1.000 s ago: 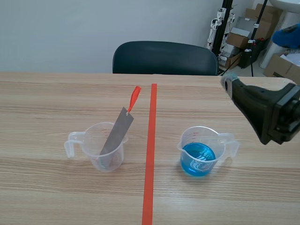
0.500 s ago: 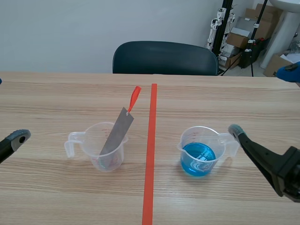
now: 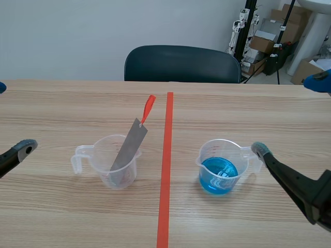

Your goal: Do the redox reaction experiment. return to the home posture

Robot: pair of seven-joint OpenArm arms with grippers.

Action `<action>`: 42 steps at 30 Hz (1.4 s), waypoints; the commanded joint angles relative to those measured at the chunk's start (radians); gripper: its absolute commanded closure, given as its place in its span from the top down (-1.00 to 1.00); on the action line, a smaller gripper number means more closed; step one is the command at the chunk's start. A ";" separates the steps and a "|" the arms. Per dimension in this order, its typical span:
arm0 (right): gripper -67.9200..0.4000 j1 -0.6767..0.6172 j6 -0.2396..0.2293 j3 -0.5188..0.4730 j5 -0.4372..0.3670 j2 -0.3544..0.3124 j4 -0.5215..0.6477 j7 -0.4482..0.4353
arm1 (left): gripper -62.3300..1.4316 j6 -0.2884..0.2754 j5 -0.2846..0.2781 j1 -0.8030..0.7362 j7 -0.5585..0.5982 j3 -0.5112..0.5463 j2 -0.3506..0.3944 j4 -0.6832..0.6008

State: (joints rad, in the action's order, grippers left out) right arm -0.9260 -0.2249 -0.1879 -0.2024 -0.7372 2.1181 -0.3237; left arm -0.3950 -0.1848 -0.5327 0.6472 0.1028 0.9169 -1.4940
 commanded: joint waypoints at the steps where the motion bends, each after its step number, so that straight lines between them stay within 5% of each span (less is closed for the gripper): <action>1: 1.00 0.010 0.001 -0.009 -0.010 -0.003 0.008 -0.009 | 1.00 -0.002 -0.013 0.016 -0.016 -0.025 -0.005 -0.005; 42: 1.00 0.014 0.001 -0.009 -0.010 -0.002 0.008 -0.008 | 1.00 -0.005 -0.013 0.021 -0.038 -0.044 -0.005 -0.005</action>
State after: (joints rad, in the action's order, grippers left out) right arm -0.9234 -0.2279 -0.1879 -0.2020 -0.7372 2.1181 -0.3233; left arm -0.3981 -0.1844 -0.5201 0.5949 0.0517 0.9169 -1.4940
